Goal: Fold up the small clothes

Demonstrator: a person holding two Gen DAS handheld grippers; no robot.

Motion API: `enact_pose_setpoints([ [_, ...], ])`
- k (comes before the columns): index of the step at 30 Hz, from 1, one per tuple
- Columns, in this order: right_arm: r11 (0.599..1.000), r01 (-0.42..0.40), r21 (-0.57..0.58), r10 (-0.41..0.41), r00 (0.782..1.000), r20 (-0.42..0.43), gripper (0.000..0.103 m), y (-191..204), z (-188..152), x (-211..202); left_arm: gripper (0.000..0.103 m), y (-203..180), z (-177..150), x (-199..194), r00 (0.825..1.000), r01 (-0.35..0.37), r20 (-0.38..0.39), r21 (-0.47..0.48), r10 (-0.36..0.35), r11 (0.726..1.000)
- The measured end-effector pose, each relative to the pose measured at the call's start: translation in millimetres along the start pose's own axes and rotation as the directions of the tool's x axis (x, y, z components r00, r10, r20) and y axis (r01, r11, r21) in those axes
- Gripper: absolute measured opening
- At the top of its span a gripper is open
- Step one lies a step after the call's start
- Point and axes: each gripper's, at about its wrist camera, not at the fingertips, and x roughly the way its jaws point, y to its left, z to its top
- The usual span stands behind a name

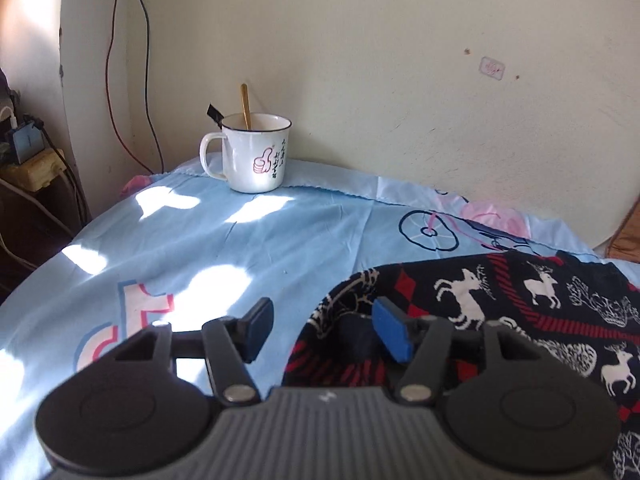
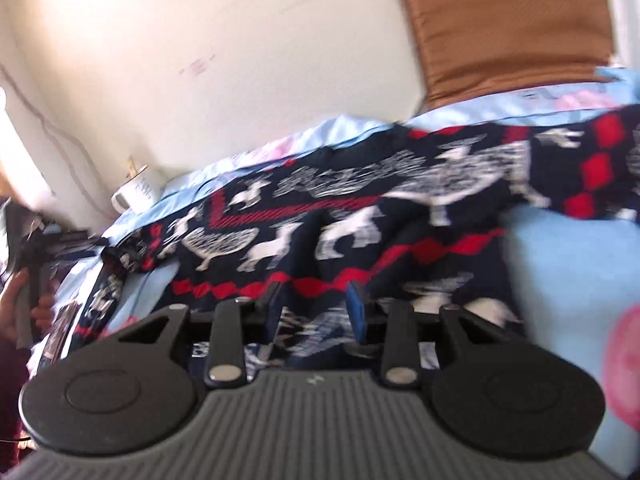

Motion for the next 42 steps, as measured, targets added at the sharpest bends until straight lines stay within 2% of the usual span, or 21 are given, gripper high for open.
enact_pose_setpoints([
  [3, 0.994, 0.100, 0.038, -0.102, 0.993, 0.055, 0.039, -31.3, -5.1, -32.3, 0.064, -2.6, -14.2, -40.3, 0.997, 0.057, 0.040, 0.071, -0.060, 0.996],
  [6, 0.980, 0.186, 0.068, -0.191, 0.978, 0.080, 0.040, -56.3, -10.8, -53.0, 0.074, -17.7, -35.6, -71.1, 0.983, 0.177, 0.018, 0.141, -0.181, 0.974],
  [10, 0.978, 0.178, 0.110, -0.183, 0.983, 0.033, 0.041, -78.2, -27.4, -58.9, 0.076, -49.6, -71.9, -86.5, 0.925, 0.379, -0.101, 0.171, -0.367, 0.909],
  [14, 0.986, 0.104, 0.131, -0.105, 0.994, 0.001, 0.045, -76.6, -49.8, -53.8, 0.076, -80.3, -100.4, -79.6, 0.858, 0.497, -0.230, 0.150, -0.458, 0.855],
  [15, 0.988, 0.104, 0.114, -0.106, 0.994, 0.015, 0.025, -71.4, -54.2, -55.0, 0.076, -88.0, -107.5, -75.0, 0.852, 0.501, -0.261, 0.156, -0.454, 0.851],
  [16, 0.989, 0.107, 0.103, -0.108, 0.994, 0.000, 0.005, -68.7, -56.3, -53.6, 0.073, -94.9, -112.0, -71.2, 0.851, 0.497, -0.286, 0.163, -0.441, 0.852],
  [18, 0.984, 0.125, 0.124, -0.130, 0.991, 0.033, 0.007, -66.7, -59.6, -66.5, 0.070, -105.4, -120.3, -63.9, 0.850, 0.485, -0.328, 0.177, -0.413, 0.857],
  [19, 0.983, 0.128, 0.133, -0.136, 0.989, 0.052, 0.007, -68.1, -60.9, -78.2, 0.070, -107.5, -124.1, -67.1, 0.858, 0.476, -0.319, 0.197, -0.404, 0.857],
  [21, 0.977, 0.153, 0.145, -0.165, 0.984, 0.068, 0.007, -70.8, -66.3, -102.2, 0.071, -108.7, -125.3, -68.9, 0.852, 0.486, -0.328, 0.211, -0.407, 0.848],
  [23, 0.970, 0.168, 0.177, -0.179, 0.983, 0.049, 0.006, -78.3, -76.4, -114.8, 0.072, -106.5, -125.3, -69.2, 0.846, 0.494, -0.337, 0.208, -0.413, 0.844],
  [26, 0.951, 0.228, 0.210, -0.237, 0.971, 0.020, 0.002, -89.0, -88.7, -111.8, 0.072, -107.0, -120.0, -69.1, 0.854, 0.481, -0.336, 0.215, -0.398, 0.850],
  [27, 0.941, 0.215, 0.260, -0.232, 0.972, 0.038, 0.010, -96.0, -87.3, -114.8, 0.072, -108.1, -116.1, -70.6, 0.860, 0.472, -0.324, 0.215, -0.393, 0.855],
  [29, 0.926, 0.193, 0.325, -0.237, 0.966, 0.101, 0.011, -107.1, -79.9, -124.3, 0.072, -108.4, -107.0, -77.0, 0.867, 0.470, -0.289, 0.209, -0.406, 0.857],
  [31, 0.920, 0.203, 0.336, -0.275, 0.944, 0.181, 0.014, -110.9, -68.9, -136.1, 0.073, -109.0, -98.6, -86.6, 0.868, 0.483, -0.245, 0.207, -0.432, 0.851],
  [32, 0.916, 0.224, 0.332, -0.305, 0.927, 0.218, 0.024, -112.2, -63.6, -140.9, 0.074, -110.0, -95.5, -90.0, 0.866, 0.489, -0.227, 0.204, -0.445, 0.848],
  [33, 0.909, 0.245, 0.336, -0.337, 0.908, 0.249, 0.045, -115.9, -60.0, -146.1, 0.074, -111.6, -93.2, -92.0, 0.863, 0.497, -0.214, 0.196, -0.457, 0.846],
  [35, 0.893, 0.267, 0.364, -0.380, 0.879, 0.288, 0.068, -127.1, -56.1, -150.7, 0.075, -117.7, -90.4, -91.2, 0.850, 0.520, -0.203, 0.165, -0.487, 0.838],
  [39, 0.886, 0.255, 0.388, -0.367, 0.896, 0.249, 0.068, -148.3, -52.8, -133.8, 0.075, -138.8, -92.0, -79.2, 0.827, 0.550, -0.231, 0.137, -0.513, 0.824],
  [40, 0.892, 0.254, 0.375, -0.351, 0.911, 0.218, 0.067, -150.5, -52.6, -124.8, 0.075, -145.9, -93.7, -76.6, 0.822, 0.556, -0.241, 0.141, -0.516, 0.819],
  [41, 0.905, 0.253, 0.342, -0.327, 0.928, 0.179, 0.048, -149.7, -51.7, -116.0, 0.075, -152.2, -94.6, -74.5, 0.818, 0.562, -0.249, 0.146, -0.519, 0.814],
  [42, 0.917, 0.269, 0.294, -0.322, 0.935, 0.147, 0.012, -145.3, -50.4, -109.2, 0.075, -157.9, -95.4, -72.7, 0.815, 0.565, -0.256, 0.151, -0.520, 0.811],
])
